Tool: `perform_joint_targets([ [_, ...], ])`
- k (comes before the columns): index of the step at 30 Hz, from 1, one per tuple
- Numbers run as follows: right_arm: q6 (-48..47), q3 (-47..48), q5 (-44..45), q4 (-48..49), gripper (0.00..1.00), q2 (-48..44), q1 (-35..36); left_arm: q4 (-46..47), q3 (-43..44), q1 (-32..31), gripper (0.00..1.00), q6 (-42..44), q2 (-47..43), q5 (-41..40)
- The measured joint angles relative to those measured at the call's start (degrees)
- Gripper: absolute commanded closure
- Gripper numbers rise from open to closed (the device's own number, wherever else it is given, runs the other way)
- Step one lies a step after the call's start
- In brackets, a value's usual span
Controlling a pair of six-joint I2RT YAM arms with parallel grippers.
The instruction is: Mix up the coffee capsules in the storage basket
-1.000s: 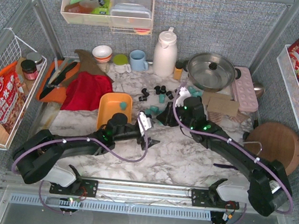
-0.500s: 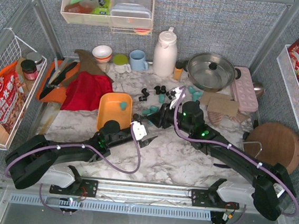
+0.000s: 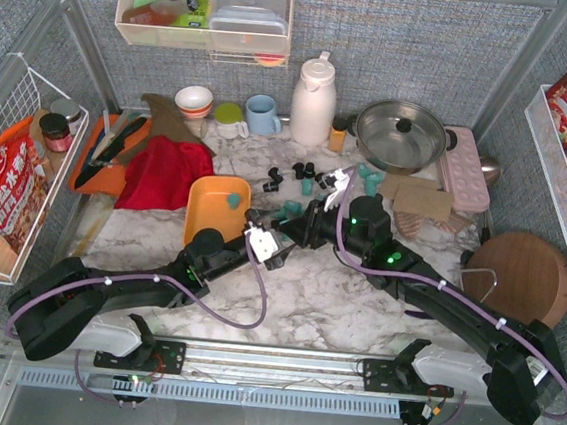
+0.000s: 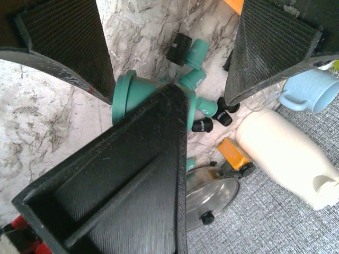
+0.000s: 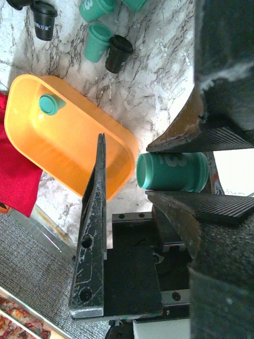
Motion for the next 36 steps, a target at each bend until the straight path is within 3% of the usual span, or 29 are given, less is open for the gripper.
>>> perform_joint_targets([
  [7, 0.5, 0.3, -1.6, -1.4, 0.82, 1.9, 0.8, 4.0, -2.5, -0.1, 0.14, 0.9, -1.1, 4.0],
  [9, 0.8, 0.3, -2.1, -1.4, 0.81, 2.1, 1.0, 4.9, -2.8, -0.2, 0.24, 0.9, -1.1, 5.3],
  [11, 1.4, 0.3, -2.2, -1.4, 0.79, 2.2, 1.0, 5.6, -2.8, -0.2, 0.41, 0.8, -1.1, 6.1],
  [15, 1.5, 0.3, -2.2, -1.4, 0.60, 2.0, 1.1, 5.2, -2.4, -0.4, 0.53, 1.0, -0.6, 7.0],
  [21, 0.0, 0.9, -0.2, -3.8, 0.33, -0.3, 1.1, 4.6, -1.6, -0.4, 0.57, 1.2, -0.5, 5.1],
  [24, -2.7, 1.8, 2.8, -6.6, 0.28, -2.8, 0.9, 4.1, -1.3, -0.4, 0.57, 0.4, -0.3, 1.4],
  [29, -9.3, 3.4, 12.5, -11.2, 0.26, -4.6, -0.2, 3.7, 0.4, 0.1, 0.57, -2.2, 1.5, -11.6],
  [36, -17.7, 7.1, 29.9, -16.0, 0.20, 8.3, -4.5, -6.9, 5.9, 9.9, 0.53, -15.7, 5.3, -28.1],
])
